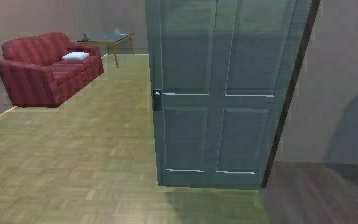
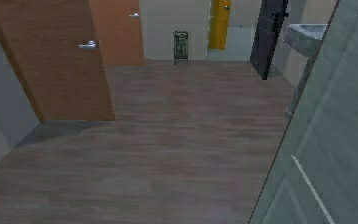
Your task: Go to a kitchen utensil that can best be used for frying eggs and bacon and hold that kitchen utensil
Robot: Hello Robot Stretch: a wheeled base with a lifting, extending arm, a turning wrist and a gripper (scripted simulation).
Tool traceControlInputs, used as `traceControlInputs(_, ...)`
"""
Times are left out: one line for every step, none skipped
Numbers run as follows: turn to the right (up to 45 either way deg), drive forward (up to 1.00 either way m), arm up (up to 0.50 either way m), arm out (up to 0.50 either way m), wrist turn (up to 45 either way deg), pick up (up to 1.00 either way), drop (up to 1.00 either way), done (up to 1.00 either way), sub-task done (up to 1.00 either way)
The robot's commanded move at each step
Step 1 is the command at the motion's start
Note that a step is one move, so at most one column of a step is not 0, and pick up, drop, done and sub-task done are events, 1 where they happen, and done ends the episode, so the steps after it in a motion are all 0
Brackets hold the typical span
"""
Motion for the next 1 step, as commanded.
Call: traceControlInputs(0.0, 0.10, 0.00, 0.00, 0.0, 0.00, 0.00, 0.00, 0.00)
